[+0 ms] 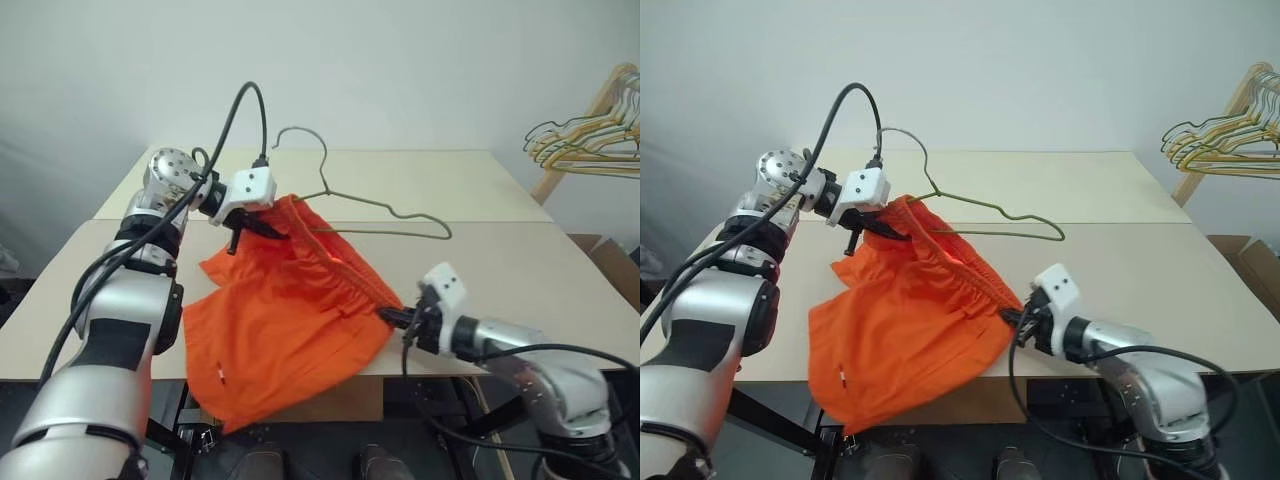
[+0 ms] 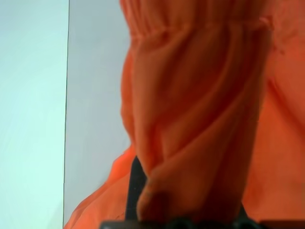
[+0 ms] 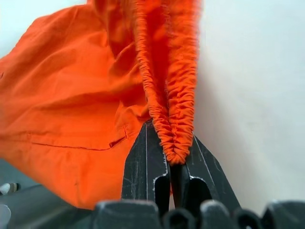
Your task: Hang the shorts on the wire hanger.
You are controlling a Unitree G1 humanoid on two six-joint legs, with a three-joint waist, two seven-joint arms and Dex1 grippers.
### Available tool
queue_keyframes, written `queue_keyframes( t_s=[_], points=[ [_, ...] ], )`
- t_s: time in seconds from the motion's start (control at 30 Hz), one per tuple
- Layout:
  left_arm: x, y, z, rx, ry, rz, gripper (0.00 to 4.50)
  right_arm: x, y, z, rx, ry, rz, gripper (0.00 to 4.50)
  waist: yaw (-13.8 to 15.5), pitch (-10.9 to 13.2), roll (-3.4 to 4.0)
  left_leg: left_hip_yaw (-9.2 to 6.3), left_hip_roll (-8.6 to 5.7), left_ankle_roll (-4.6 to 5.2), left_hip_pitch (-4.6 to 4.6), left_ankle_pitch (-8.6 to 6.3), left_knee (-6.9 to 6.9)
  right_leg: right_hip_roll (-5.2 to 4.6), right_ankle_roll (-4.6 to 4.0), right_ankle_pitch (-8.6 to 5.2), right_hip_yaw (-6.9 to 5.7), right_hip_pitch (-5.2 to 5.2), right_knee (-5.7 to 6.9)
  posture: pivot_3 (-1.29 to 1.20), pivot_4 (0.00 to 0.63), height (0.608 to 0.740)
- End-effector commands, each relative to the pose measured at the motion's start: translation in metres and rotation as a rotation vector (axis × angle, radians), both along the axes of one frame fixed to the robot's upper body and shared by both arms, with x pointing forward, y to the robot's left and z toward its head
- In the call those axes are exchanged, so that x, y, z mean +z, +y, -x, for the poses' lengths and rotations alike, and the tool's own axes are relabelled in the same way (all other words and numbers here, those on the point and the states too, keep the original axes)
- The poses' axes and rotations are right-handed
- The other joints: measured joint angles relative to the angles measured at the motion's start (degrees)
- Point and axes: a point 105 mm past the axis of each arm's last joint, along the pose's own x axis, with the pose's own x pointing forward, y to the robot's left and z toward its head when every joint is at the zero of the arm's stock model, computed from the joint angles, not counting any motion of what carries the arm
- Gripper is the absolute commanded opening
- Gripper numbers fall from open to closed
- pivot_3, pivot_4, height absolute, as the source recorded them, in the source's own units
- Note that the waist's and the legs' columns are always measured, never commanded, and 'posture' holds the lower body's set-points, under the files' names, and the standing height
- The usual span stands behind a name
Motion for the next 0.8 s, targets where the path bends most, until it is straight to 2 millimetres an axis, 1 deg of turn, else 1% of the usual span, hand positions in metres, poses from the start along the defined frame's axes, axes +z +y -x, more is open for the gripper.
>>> queue_keyframes(
  t_s=[0.03, 0.13, 0.2, 0.4, 0.5, 0.67, 0.73, 0.8],
  points=[
    [0.018, 0.008, 0.003, -0.028, -0.065, 0.016, 0.0, 0.022, -0.026, -0.002, 0.018, -0.035, 0.04, 0.05, -0.03, 0.0, 0.0, 0.0, 0.0, 0.0, 0.01, 0.0, -0.01, 0.0, 0.0, 0.0, 0.0, 0.0, 0.0, 0.11, 0.0, 0.74],
    [0.007, 0.017, 0.006, -0.035, -0.063, -0.047, 0.0, 0.029, -0.045, -0.005, 0.03, -0.036, 0.116, 0.05, -0.04, 0.0, 0.0, -0.01, 0.02, 0.0, 0.04, 0.0, -0.03, 0.0, -0.01, -0.01, -0.01, 0.01, 0.0, 0.11, 0.0, 0.74],
    [0.0, 0.022, 0.008, -0.033, -0.049, -0.069, 0.0, 0.032, -0.052, -0.007, 0.045, -0.041, 0.163, 0.05, -0.07, 0.0, 0.0, 0.0, 0.02, 0.0, 0.11, 0.0, -0.06, 0.0, -0.1, -0.06, 0.0, 0.04, 0.01, 0.11, 0.0, 0.74],
    [-0.015, 0.031, 0.011, -0.024, -0.015, -0.13, 0.0, 0.042, -0.064, -0.01, 0.091, -0.067, 0.236, 0.05, -0.09, 0.01, -0.02, 0.02, 0.01, 0.0, 0.08, 0.0, -0.04, 0.01, -0.1, -0.07, 0.02, 0.03, 0.0, 0.11, 0.0, 0.74],
    [-0.021, 0.036, 0.01, -0.002, -0.004, -0.164, 0.0, 0.047, -0.067, -0.011, 0.111, -0.086, 0.268, 0.05, -0.04, 0.01, -0.01, 0.03, 0.0, 0.0, 0.06, 0.0, -0.04, 0.0, -0.09, -0.06, 0.02, 0.03, -0.03, 0.11, 0.0, 0.74],
    [-0.038, 0.043, 0.006, 0.051, -0.02, -0.253, 0.0, 0.058, -0.069, -0.009, 0.191, -0.139, 0.332, 0.05, 0.06, 0.01, -0.01, 0.03, 0.0, 0.0, 0.04, 0.0, -0.03, -0.01, -0.07, -0.06, 0.02, 0.02, -0.07, 0.09, 0.0, 0.74],
    [-0.046, 0.044, 0.002, 0.079, -0.036, -0.277, 0.0, 0.064, -0.063, -0.007, 0.239, -0.161, 0.335, 0.05, 0.02, 0.01, -0.01, 0.03, 0.0, 0.0, 0.04, 0.0, -0.03, -0.01, -0.07, -0.06, 0.02, 0.01, -0.07, 0.09, 0.0, 0.74],
    [-0.053, 0.042, 0.001, 0.079, -0.036, -0.294, 0.0, 0.068, -0.054, -0.006, 0.287, -0.182, 0.345, 0.05, -0.1, 0.01, -0.01, 0.04, 0.01, 0.0, 0.06, 0.0, -0.03, -0.01, -0.08, -0.06, 0.02, 0.01, -0.06, 0.09, 0.0, 0.74]
  ],
)
